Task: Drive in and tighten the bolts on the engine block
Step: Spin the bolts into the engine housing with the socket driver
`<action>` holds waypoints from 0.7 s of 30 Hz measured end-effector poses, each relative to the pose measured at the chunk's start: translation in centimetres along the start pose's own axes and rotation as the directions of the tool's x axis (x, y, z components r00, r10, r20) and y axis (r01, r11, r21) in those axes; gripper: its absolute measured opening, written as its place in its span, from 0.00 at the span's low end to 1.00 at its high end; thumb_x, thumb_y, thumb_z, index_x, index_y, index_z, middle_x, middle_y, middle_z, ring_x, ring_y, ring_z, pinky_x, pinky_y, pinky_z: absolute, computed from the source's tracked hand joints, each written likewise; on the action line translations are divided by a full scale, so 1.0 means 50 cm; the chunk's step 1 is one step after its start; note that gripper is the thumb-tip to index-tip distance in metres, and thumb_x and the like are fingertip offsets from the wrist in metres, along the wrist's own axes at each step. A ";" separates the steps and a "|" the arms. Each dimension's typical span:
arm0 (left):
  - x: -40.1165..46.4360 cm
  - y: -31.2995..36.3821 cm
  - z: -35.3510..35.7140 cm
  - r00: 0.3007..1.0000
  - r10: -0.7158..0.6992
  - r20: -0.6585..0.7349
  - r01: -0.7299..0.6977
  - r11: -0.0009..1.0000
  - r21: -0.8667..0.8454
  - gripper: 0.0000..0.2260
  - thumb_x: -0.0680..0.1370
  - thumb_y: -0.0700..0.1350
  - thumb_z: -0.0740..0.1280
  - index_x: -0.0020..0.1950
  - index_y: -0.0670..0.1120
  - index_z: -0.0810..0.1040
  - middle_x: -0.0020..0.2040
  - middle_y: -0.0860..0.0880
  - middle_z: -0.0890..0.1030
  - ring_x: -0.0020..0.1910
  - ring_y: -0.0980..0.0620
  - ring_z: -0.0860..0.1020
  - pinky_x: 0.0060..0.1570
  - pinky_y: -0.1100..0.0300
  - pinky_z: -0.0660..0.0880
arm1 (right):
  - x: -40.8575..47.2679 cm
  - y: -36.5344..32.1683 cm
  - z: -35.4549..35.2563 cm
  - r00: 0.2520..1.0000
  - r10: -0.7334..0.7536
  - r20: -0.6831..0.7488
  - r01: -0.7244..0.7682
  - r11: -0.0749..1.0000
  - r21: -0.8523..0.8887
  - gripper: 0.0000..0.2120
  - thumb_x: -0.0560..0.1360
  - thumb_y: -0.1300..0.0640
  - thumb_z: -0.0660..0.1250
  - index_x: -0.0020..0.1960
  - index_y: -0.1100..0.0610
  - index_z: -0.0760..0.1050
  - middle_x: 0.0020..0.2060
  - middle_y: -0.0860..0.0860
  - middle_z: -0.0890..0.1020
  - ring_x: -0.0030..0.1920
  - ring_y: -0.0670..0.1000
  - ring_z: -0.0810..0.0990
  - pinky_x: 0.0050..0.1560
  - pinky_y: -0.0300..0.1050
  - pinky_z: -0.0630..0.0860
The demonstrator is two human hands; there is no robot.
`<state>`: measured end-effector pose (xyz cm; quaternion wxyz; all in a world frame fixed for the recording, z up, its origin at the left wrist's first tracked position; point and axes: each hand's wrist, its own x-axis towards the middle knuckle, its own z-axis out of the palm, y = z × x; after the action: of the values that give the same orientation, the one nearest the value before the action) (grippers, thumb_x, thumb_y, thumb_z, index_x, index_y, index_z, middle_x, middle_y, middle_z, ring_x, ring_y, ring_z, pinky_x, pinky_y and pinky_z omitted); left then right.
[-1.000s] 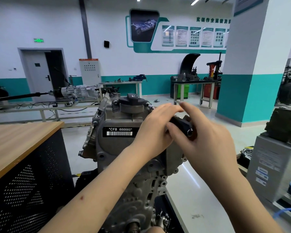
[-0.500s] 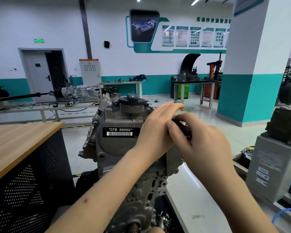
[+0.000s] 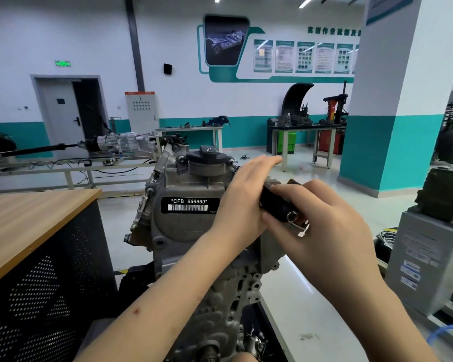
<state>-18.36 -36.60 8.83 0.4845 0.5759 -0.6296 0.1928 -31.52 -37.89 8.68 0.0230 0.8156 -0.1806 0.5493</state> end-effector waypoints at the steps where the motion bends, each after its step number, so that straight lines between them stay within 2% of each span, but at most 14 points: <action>1: 0.000 -0.001 0.003 0.999 -0.040 -0.036 0.039 0.999 -0.026 0.22 0.70 0.35 0.61 0.65 0.40 0.72 0.62 0.42 0.74 0.63 0.47 0.69 0.61 0.66 0.61 | -0.003 0.000 0.002 0.999 -0.013 -0.034 0.014 1.000 0.024 0.12 0.66 0.56 0.70 0.49 0.57 0.82 0.35 0.53 0.78 0.30 0.54 0.76 0.21 0.46 0.72; 3: 0.004 -0.003 0.008 0.983 -0.167 -0.079 0.153 0.976 -0.153 0.19 0.73 0.36 0.63 0.65 0.39 0.71 0.63 0.42 0.74 0.63 0.44 0.71 0.62 0.64 0.64 | -0.013 0.001 0.006 0.994 -0.051 -0.094 0.058 0.996 0.071 0.12 0.67 0.58 0.71 0.49 0.60 0.82 0.33 0.55 0.78 0.27 0.54 0.74 0.21 0.44 0.73; 4: 0.005 -0.005 0.011 0.969 -0.232 -0.080 0.209 0.952 -0.222 0.19 0.74 0.38 0.64 0.65 0.40 0.71 0.62 0.44 0.73 0.62 0.47 0.71 0.63 0.62 0.66 | -0.018 0.002 0.008 0.991 -0.072 -0.114 0.082 0.993 0.089 0.11 0.67 0.59 0.71 0.49 0.61 0.82 0.33 0.55 0.77 0.27 0.54 0.73 0.22 0.44 0.73; 7: 0.003 -0.006 0.016 0.940 -0.322 -0.116 0.279 0.917 -0.285 0.21 0.73 0.38 0.69 0.65 0.42 0.69 0.59 0.52 0.68 0.57 0.63 0.66 0.60 0.69 0.64 | -0.033 0.004 0.013 0.984 -0.105 -0.146 0.122 0.986 0.111 0.12 0.68 0.60 0.71 0.50 0.62 0.82 0.34 0.55 0.78 0.28 0.51 0.73 0.23 0.44 0.73; 9: 0.003 -0.008 0.022 0.914 -0.389 -0.116 0.328 0.876 -0.354 0.24 0.73 0.36 0.70 0.66 0.43 0.67 0.61 0.54 0.65 0.55 0.68 0.65 0.61 0.69 0.62 | -0.041 0.007 0.016 0.980 -0.103 -0.173 0.124 0.986 0.113 0.11 0.69 0.60 0.71 0.50 0.62 0.82 0.35 0.55 0.78 0.29 0.50 0.72 0.23 0.43 0.72; 11: 0.006 -0.002 0.026 0.879 -0.469 -0.083 0.378 0.793 -0.477 0.26 0.72 0.34 0.70 0.67 0.43 0.66 0.63 0.54 0.63 0.58 0.65 0.64 0.66 0.62 0.62 | -0.050 0.010 0.019 0.971 -0.104 -0.215 0.132 0.984 0.117 0.11 0.70 0.58 0.69 0.50 0.62 0.82 0.35 0.55 0.78 0.31 0.48 0.71 0.25 0.44 0.72; 13: 0.010 0.009 0.024 0.858 -0.511 -0.045 0.397 0.717 -0.572 0.29 0.71 0.31 0.70 0.69 0.44 0.63 0.67 0.50 0.64 0.63 0.60 0.64 0.68 0.56 0.64 | -0.058 0.012 0.021 0.959 -0.111 -0.260 0.147 0.981 0.123 0.11 0.71 0.58 0.68 0.51 0.62 0.81 0.36 0.56 0.78 0.32 0.48 0.70 0.28 0.42 0.71; 15: 0.014 0.018 0.015 0.865 -0.501 -0.034 0.388 0.711 -0.586 0.31 0.71 0.30 0.68 0.71 0.45 0.61 0.70 0.46 0.64 0.64 0.59 0.65 0.67 0.58 0.66 | -0.061 0.012 0.022 0.945 -0.111 -0.306 0.163 0.975 0.148 0.12 0.72 0.58 0.68 0.53 0.63 0.80 0.36 0.57 0.78 0.33 0.47 0.69 0.32 0.38 0.71; 19: 0.035 0.028 -0.027 0.891 -0.453 -0.008 0.365 0.729 -0.578 0.31 0.72 0.23 0.59 0.72 0.41 0.61 0.69 0.44 0.67 0.62 0.60 0.67 0.59 0.71 0.69 | -0.045 0.012 0.031 0.921 -0.065 -0.383 0.165 0.958 0.236 0.14 0.71 0.59 0.68 0.56 0.63 0.75 0.40 0.54 0.75 0.39 0.43 0.72 0.42 0.32 0.72; 21: 0.044 0.032 -0.057 0.863 -0.505 0.003 0.375 0.638 -0.672 0.27 0.72 0.21 0.57 0.69 0.40 0.67 0.63 0.48 0.73 0.59 0.58 0.74 0.58 0.64 0.73 | -0.036 0.015 0.041 0.925 -0.025 -0.380 0.144 0.947 0.287 0.15 0.71 0.59 0.69 0.56 0.64 0.76 0.42 0.53 0.74 0.41 0.43 0.72 0.42 0.32 0.74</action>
<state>-18.43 -35.09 12.46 0.7423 0.4856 -0.4483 -0.1103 -30.52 -38.57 6.10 -0.0476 0.6973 -0.0487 0.7136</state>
